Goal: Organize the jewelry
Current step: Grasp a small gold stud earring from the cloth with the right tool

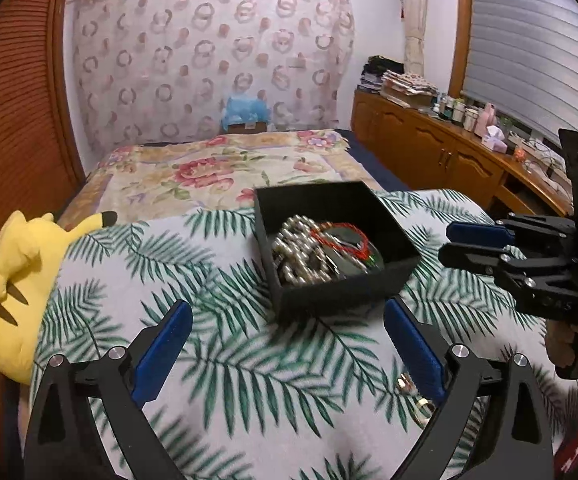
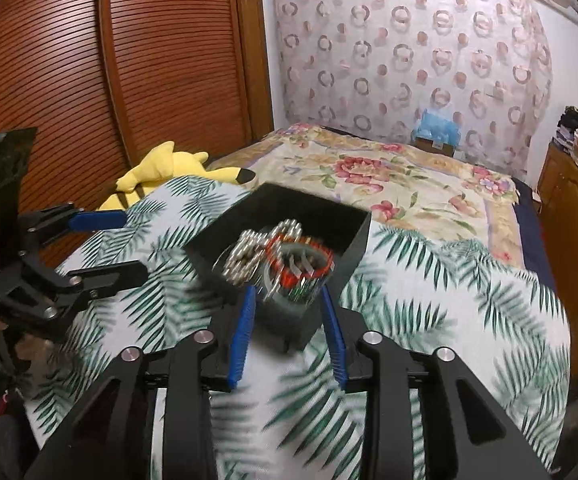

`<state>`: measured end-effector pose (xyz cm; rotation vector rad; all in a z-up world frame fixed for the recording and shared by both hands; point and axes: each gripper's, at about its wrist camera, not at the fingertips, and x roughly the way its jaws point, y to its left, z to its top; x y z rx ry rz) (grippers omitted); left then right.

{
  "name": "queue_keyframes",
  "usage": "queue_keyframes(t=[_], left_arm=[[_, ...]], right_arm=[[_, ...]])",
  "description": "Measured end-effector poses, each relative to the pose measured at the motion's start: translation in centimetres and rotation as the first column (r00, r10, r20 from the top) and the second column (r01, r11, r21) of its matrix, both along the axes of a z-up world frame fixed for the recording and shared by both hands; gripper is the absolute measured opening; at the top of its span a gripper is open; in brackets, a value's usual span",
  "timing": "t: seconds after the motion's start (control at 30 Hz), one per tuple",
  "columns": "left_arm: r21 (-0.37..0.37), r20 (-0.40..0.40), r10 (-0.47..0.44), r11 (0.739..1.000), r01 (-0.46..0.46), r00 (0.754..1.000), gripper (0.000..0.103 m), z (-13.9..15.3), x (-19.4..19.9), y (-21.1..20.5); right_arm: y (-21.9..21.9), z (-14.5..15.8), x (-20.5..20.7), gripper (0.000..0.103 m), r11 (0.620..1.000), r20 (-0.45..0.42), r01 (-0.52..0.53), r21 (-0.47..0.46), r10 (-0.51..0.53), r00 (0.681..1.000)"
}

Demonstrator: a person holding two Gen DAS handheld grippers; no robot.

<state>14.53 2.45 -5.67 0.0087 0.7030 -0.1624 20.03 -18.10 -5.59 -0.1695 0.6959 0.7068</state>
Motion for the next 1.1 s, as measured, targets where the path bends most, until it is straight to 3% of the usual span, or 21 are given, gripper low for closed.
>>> queue_keyframes(t=[0.4, 0.8, 0.97, 1.07, 1.1], left_arm=[[0.004, -0.020, -0.056, 0.998, 0.056, 0.998, 0.093, -2.4, -5.2, -1.8], [-0.021, -0.052, -0.083, 0.996, 0.082, 0.995, 0.093, -3.7, -7.3, -1.4], [-0.030, -0.056, -0.090, 0.996, 0.088, 0.994, 0.093, -3.8, -7.5, -1.3], [-0.034, -0.060, -0.087, 0.996, 0.085, 0.994, 0.093, -3.9, -7.6, -1.3], [-0.033, -0.061, -0.087, 0.996, 0.085, 0.994, 0.093, -4.0, -7.6, -1.3]], right_arm=[[0.7, -4.5, -6.3, 0.038, 0.995, -0.079, -0.057, -0.077, 0.051, 0.996], [3.0, -6.5, -7.1, 0.037, 0.987, -0.140, -0.100, -0.127, 0.082, 0.987], [4.2, -6.7, -7.6, 0.037, 0.975, -0.101, -0.100, -0.200, 0.081, 0.992], [4.1, -6.6, -8.1, 0.024, 0.973, -0.094, -0.110, -0.205, 0.093, 0.991], [4.1, -6.6, -8.2, 0.024, 0.972, -0.090, -0.107, -0.208, 0.090, 0.992]])
